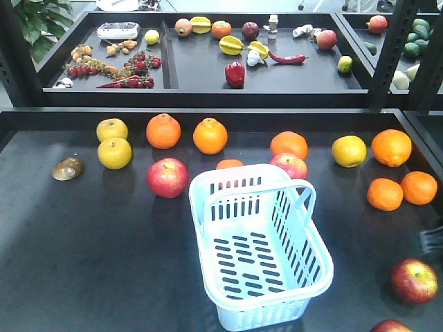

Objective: Pick three apples into basket with both arms
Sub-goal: 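Reach the right gripper down to the red apple nearest the robot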

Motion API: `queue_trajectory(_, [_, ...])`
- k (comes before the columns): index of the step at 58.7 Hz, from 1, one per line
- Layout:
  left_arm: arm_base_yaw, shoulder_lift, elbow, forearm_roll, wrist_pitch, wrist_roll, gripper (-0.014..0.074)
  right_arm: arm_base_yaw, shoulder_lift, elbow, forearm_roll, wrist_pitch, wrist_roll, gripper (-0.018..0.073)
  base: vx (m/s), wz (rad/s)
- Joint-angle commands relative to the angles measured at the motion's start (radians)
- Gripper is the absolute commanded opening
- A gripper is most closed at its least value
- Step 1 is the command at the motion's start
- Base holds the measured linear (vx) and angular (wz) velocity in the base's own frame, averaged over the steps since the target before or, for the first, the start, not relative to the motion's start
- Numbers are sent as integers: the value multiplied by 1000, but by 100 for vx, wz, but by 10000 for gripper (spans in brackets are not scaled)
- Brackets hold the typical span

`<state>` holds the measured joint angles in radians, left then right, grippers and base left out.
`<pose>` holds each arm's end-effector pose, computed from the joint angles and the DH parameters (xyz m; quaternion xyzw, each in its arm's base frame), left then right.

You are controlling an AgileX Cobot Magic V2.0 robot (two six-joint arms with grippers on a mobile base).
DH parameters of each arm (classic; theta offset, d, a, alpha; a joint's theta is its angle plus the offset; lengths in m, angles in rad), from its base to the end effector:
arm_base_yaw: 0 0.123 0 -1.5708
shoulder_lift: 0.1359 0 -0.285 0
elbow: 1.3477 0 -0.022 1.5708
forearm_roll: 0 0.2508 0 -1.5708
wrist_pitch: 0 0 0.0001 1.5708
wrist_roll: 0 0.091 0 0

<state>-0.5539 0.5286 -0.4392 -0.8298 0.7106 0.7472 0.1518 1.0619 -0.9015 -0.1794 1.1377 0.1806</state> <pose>0.0580 -0.0874 0.2799 0.3699 0.7643 -0.3278 0.4142 0.1801 0.0126 0.3081 -0.0083 0.9801 -0.0560 0.1901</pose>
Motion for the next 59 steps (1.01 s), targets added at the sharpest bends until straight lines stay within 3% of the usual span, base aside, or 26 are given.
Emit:
queue_trajectory(1, [-7,2,-22,-39,-30,-6,-6,-4,70,-32,-42,5,-6,730,0,0])
queue_trajectory(14, [-7,2,-22,-39,-21,-6,-6,-10,175,-32,-12,-17,6,704,0,0])
queue_trajectory(22, [-7,2,-22,-39,-21,-6,-6,-72,243,3,34,-31,-17,676,0,0])
queue_trajectory(32, [-7,2,-22,-39,-18,-6,-6,-173,306,104,158,-147,-93,650,0,0])
queue_trajectory(40, [-7,2,-22,-39,-19,-5,-6,-185,355,138,237,-199,-167,642,0,0])
queue_trajectory(59, [-7,2,-22,-38,-21,-4,-6,-185,505,142,234,-270,-169,634,0,0])
